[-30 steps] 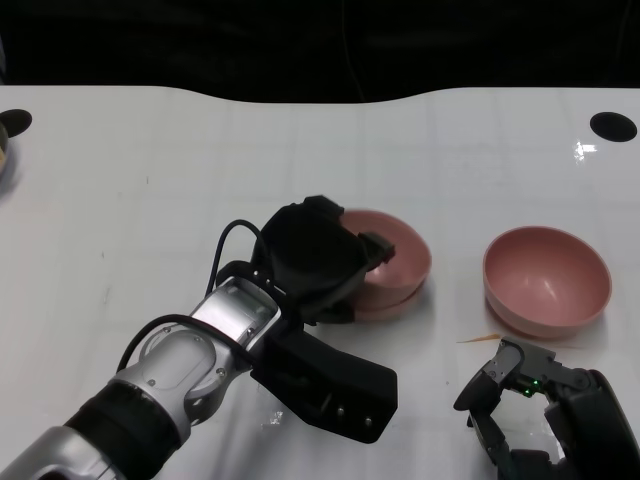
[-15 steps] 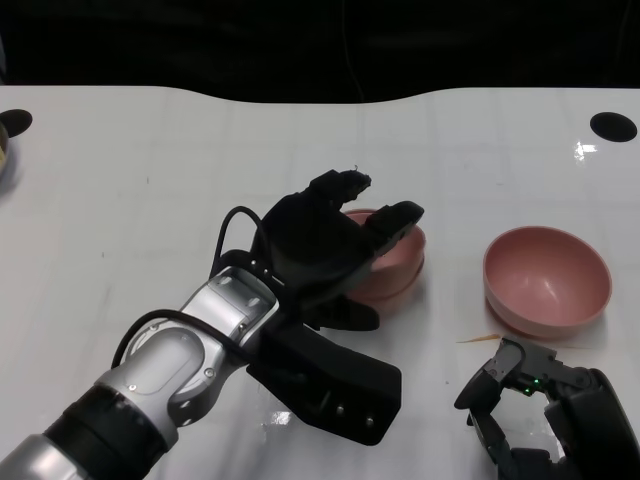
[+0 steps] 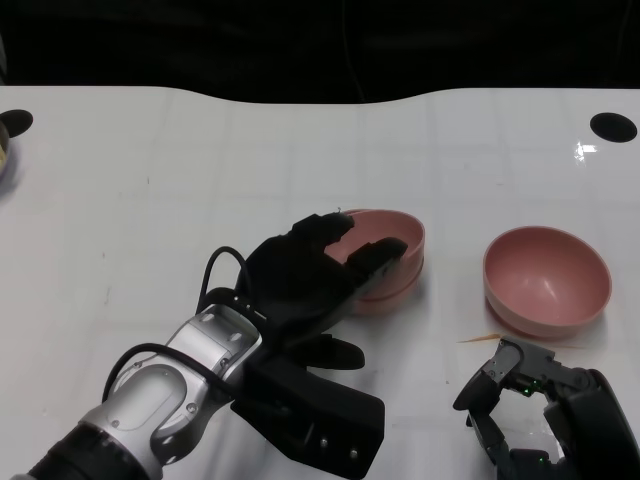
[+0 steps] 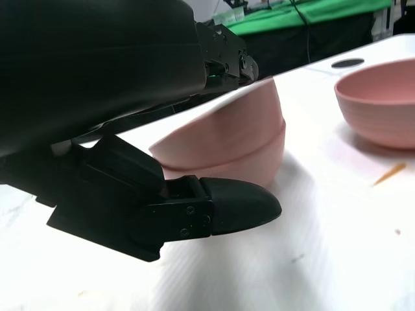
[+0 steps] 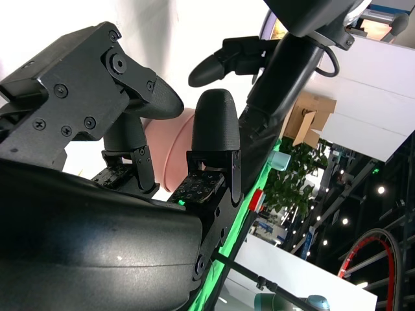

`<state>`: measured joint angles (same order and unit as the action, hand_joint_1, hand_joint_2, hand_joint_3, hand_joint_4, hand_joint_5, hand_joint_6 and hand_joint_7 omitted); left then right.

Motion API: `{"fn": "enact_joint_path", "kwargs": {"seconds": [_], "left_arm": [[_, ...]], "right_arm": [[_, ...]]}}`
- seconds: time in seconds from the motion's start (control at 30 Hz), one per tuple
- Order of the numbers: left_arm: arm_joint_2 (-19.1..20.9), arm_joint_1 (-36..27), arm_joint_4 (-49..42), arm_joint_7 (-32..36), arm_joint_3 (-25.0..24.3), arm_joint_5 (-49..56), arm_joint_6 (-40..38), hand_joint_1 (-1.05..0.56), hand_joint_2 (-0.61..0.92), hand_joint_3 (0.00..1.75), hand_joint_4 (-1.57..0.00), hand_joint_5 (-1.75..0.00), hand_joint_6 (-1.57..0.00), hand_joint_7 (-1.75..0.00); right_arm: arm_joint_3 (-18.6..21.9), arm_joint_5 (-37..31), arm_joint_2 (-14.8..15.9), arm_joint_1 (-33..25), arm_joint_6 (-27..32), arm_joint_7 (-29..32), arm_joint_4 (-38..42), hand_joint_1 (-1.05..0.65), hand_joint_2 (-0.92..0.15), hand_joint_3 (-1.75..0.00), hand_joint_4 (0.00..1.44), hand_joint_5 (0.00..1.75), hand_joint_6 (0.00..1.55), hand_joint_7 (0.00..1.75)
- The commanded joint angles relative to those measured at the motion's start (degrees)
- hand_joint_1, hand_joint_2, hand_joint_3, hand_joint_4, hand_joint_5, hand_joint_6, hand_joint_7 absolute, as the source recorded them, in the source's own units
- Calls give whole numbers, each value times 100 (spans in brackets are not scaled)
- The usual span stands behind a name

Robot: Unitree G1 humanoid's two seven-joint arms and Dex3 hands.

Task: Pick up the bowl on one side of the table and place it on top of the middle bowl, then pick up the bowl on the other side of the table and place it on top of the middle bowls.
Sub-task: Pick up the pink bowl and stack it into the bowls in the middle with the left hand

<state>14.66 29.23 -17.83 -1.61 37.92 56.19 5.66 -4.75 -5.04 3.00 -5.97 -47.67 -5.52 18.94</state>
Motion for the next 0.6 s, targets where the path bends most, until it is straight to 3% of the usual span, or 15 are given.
{"fn": "enact_joint_path", "kwargs": {"seconds": [0.03,0.3,0.6], "left_arm": [[71,-64,-190,85,47,34,63,-72,92,57,-4,-12,-8,-4],[93,-42,-366,119,30,-40,233,-64,92,56,-5,-14,-13,-5],[112,-409,-348,1372,-447,-463,825,-63,92,51,-7,-20,-15,-5]], "right_arm": [[57,40,37,-18,-10,43,-34,-9,-38,-122,72,151,74,128],[56,50,37,-10,-41,42,2,-8,-38,-121,72,150,74,128],[64,27,34,19,-82,75,47,-7,-39,-120,72,151,74,129]]}}
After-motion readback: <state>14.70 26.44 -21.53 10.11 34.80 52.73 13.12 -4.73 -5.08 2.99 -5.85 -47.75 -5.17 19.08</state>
